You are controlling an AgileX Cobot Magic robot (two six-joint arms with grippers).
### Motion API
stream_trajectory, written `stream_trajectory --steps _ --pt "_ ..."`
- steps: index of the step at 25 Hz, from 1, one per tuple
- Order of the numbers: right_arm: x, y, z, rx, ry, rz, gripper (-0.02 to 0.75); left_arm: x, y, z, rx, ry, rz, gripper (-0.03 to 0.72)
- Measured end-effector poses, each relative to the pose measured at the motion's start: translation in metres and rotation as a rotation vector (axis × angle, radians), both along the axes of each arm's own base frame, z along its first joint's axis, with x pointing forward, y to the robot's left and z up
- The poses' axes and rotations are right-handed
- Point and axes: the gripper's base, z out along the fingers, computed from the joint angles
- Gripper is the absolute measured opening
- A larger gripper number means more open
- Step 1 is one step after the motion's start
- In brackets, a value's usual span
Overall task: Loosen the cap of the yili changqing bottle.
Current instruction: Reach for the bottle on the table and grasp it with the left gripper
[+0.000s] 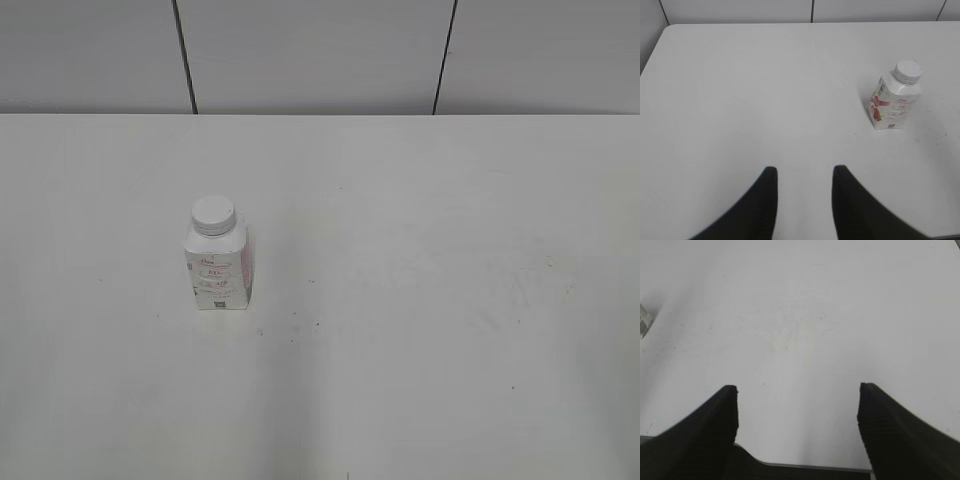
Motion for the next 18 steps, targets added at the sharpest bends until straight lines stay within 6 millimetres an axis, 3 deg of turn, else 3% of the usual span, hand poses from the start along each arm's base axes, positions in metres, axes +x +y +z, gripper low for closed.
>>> stream_trajectory --steps 18 --pt "0.0 0.0003 0.0001 0.003 -0.001 0.002 0.586 0.0 0.0 0.0 0.0 0.0 0.0 0.239"
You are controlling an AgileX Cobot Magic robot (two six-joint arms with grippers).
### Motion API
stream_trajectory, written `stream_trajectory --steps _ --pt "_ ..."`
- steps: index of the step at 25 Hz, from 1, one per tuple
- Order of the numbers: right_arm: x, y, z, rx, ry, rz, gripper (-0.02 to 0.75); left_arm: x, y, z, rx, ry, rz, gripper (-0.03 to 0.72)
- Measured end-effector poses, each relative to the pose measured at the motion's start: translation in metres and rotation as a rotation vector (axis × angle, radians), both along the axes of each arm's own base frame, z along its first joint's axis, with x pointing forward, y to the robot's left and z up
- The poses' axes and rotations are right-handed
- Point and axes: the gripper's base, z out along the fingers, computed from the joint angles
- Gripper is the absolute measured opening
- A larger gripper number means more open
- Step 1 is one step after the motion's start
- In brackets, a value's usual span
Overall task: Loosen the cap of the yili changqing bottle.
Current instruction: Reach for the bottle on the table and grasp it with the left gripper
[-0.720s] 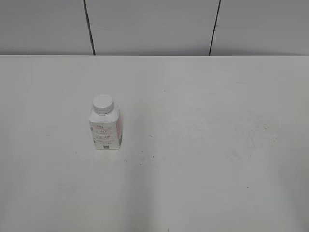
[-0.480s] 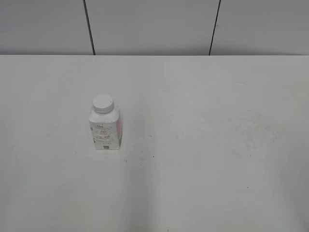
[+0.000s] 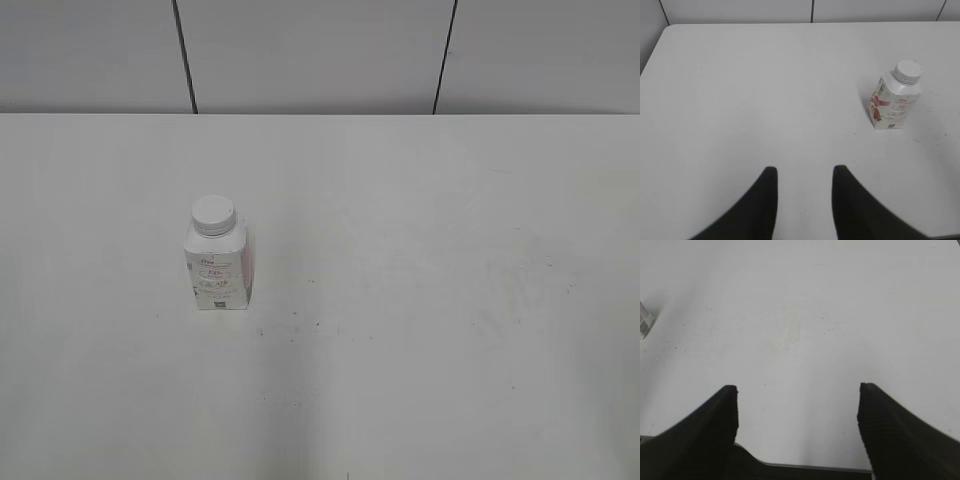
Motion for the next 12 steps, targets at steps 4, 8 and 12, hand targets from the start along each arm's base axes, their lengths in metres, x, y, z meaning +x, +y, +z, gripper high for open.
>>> stream_trajectory --steps 4,8,12 --pt "0.002 0.0 0.0 -0.004 0.014 -0.002 0.586 0.0 0.0 0.0 0.0 0.0 0.0 0.239" --pt "0.008 0.0 0.0 -0.008 0.051 -0.002 0.586 0.0 0.0 0.0 0.0 0.0 0.0 0.239" --pt "0.011 0.0 0.0 -0.01 0.067 -0.003 0.586 0.0 0.0 0.004 0.006 -0.027 -0.003 0.241"
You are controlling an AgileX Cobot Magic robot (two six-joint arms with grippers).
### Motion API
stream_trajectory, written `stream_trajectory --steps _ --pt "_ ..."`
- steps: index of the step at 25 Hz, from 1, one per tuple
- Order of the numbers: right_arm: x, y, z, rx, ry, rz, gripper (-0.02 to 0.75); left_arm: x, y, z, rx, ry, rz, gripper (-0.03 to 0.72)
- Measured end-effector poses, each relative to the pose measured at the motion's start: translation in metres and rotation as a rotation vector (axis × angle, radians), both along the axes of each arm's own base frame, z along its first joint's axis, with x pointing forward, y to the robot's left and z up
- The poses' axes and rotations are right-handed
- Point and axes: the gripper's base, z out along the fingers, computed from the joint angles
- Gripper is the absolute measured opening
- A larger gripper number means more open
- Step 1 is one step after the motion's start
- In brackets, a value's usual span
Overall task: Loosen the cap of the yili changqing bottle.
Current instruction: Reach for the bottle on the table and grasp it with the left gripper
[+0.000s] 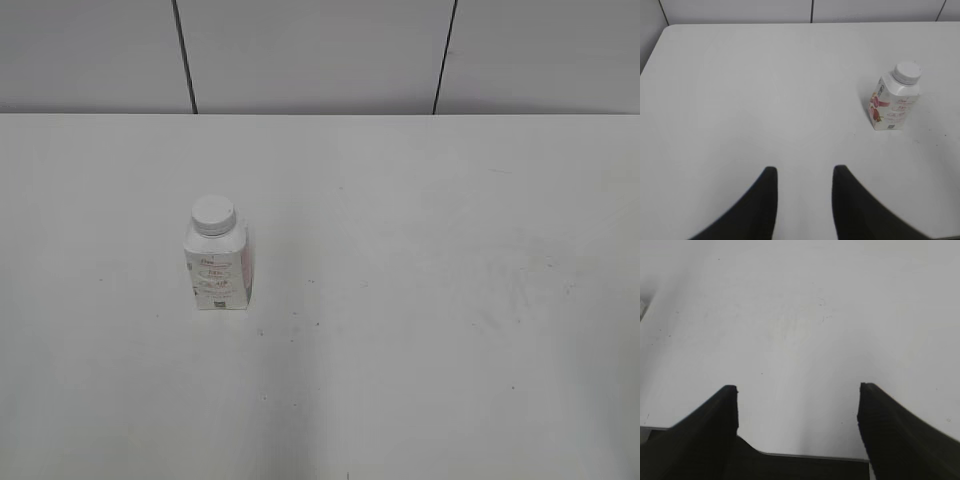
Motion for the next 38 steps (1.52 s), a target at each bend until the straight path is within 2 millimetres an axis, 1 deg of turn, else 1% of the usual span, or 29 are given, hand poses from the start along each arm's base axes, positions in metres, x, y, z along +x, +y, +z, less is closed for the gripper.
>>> stream_trajectory --steps 2,4,5,7,11,16,19,21,22,26,29,31,35,38 --pt "0.0 0.0 0.0 0.0 0.001 0.0 0.586 0.003 0.0 0.014 -0.001 -0.073 0.0 0.241" --pt "0.0 0.0 0.0 0.0 0.001 0.0 0.586 0.012 0.0 0.029 0.021 -0.119 -0.008 0.241" --pt "0.0 0.0 0.0 0.0 0.001 0.0 0.586 0.017 0.0 0.036 0.042 -0.127 -0.016 0.241" --pt "0.0 0.0 0.0 0.0 0.001 0.0 0.586 0.036 -0.002 0.044 0.067 -0.106 -0.043 0.242" --pt "0.0 0.0 0.0 0.0 0.001 0.0 0.586 0.075 -0.007 0.051 0.056 -0.107 -0.093 0.242" --pt "0.0 0.0 0.0 0.0 0.002 0.0 0.586 0.115 -0.008 0.056 0.045 -0.16 -0.092 0.244" --pt "0.0 0.0 0.0 0.0 0.002 0.0 0.586 0.135 -0.007 0.046 0.024 -0.186 -0.07 0.244" --pt "0.0 0.0 0.0 0.0 0.002 0.0 0.586 0.144 -0.006 0.033 -0.012 -0.215 -0.042 0.244" --pt "0.0 0.0 0.0 0.0 0.002 0.0 0.586 0.147 -0.005 0.024 -0.036 -0.219 -0.026 0.244" --pt "0.0 0.0 0.0 0.0 0.002 0.0 0.586 0.15 -0.001 -0.012 -0.08 -0.247 0.039 0.244" --pt "0.0 0.0 0.0 0.0 0.002 0.0 0.586 0.146 0.001 -0.03 -0.075 -0.245 0.06 0.244" --pt "0.0 0.0 0.0 0.0 0.002 0.0 0.586 0.145 0.001 -0.036 -0.079 -0.226 0.062 0.244" --pt "0.0 0.0 0.0 0.0 0.002 0.0 0.586 0.145 0.001 -0.038 -0.078 -0.218 0.059 0.244" --pt "0.0 0.0 0.0 0.0 0.002 0.0 0.586 0.145 0.0 -0.039 -0.046 -0.202 0.036 0.244"
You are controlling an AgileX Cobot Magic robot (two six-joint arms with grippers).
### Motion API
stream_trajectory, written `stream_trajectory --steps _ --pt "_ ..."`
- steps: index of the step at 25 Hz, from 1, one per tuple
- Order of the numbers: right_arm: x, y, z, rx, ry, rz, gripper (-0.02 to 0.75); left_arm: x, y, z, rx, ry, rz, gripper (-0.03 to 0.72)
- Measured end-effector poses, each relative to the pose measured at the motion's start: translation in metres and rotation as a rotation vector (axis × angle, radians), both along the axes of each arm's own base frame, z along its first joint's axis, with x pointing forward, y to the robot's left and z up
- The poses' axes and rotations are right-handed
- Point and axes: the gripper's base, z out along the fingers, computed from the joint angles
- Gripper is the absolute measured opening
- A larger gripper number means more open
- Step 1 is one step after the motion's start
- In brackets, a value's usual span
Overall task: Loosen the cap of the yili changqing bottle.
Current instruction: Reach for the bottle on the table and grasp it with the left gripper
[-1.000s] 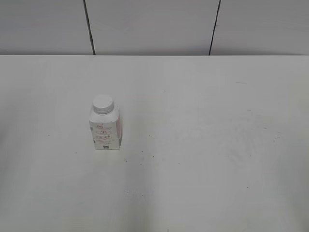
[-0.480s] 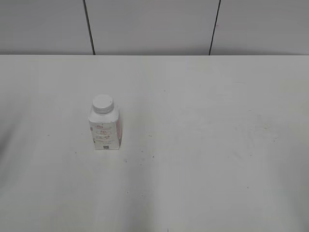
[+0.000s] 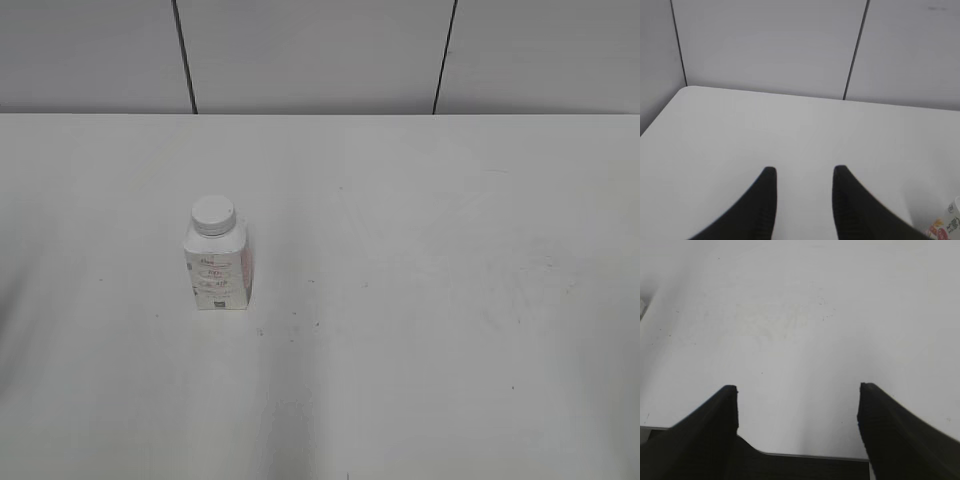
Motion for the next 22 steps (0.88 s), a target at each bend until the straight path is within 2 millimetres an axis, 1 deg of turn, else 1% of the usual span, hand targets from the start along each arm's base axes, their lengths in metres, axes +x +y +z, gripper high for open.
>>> stream_trajectory --steps 4,7,8,9,13,17,22 --pt "0.0 0.0 0.0 0.001 0.0 0.0 0.586 0.003 -0.009 -0.004 0.05 0.033 -0.081 0.244" --pt "0.0 0.0 0.0 0.001 0.0 0.0 0.586 0.009 -0.023 -0.014 0.137 0.068 -0.201 0.244" --pt "0.0 0.0 0.0 0.001 0.0 0.0 0.586 0.011 -0.028 -0.019 0.138 0.075 -0.229 0.244" --pt "0.0 0.0 0.0 0.001 0.0 0.0 0.586 0.014 -0.032 -0.024 0.149 0.085 -0.262 0.244" --pt "0.0 0.0 0.0 0.001 0.0 0.0 0.586 0.028 -0.045 -0.048 0.098 0.115 -0.348 0.244" --pt "0.0 0.0 0.0 0.001 0.0 0.0 0.586 0.044 -0.059 -0.063 0.107 0.033 -0.512 0.244" --pt "0.0 0.0 0.0 0.001 0.0 0.0 0.586 0.065 -0.067 -0.104 0.093 0.099 -0.723 0.25"
